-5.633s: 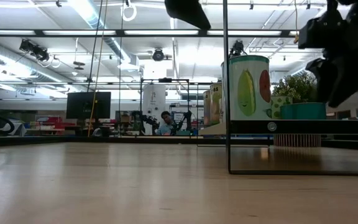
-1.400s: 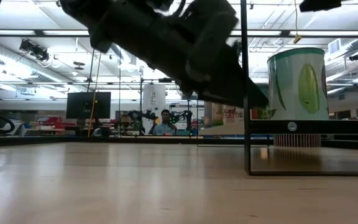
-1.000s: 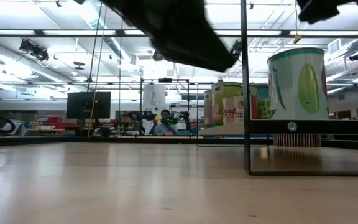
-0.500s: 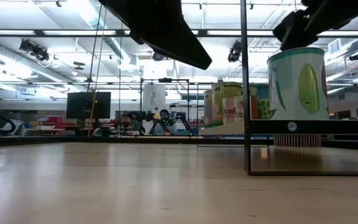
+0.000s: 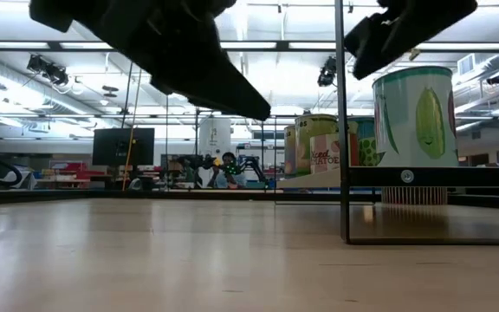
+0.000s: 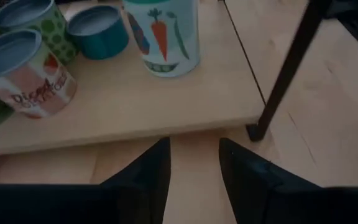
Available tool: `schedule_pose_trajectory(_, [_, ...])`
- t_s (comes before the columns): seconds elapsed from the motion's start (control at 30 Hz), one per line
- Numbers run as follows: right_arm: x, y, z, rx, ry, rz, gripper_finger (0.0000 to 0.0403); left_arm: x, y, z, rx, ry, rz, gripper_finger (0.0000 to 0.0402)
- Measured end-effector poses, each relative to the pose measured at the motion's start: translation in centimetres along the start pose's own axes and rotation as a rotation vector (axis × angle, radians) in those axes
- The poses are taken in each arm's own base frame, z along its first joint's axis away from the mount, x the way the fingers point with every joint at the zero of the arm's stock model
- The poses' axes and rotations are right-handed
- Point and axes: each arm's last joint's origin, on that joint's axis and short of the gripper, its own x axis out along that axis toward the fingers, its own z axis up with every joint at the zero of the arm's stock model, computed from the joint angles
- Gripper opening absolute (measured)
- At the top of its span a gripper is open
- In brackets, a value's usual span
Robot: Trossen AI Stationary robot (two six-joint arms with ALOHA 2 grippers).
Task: Pick and place cans onto a shelf
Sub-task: Adjust the canned mix vegetable on the shelf
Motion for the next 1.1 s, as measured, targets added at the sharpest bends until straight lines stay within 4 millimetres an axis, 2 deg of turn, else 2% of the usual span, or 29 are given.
schedule_pose_trajectory(0.3, [1.2, -0.3, 0.5, -0.075, 0.097, -0.018, 0.021, -1.0, -0.3, -0.1, 0.007, -0.002, 0.001, 0.0142])
schedule_pose_trajectory(0.87, [0.5, 0.8, -0.9, -0.08, 0.228, -0.031, 0.021, -1.3, -0.4, 0.0, -0.011, 0.001, -0.003, 0.0142])
schedule_pose_trajectory(1.1, [-0.8, 0.7, -1.7, -0.044, 0.292, -0.085, 0.021, -1.3, -0.4, 0.0, -0.012, 0.0, -0.002, 0.0142])
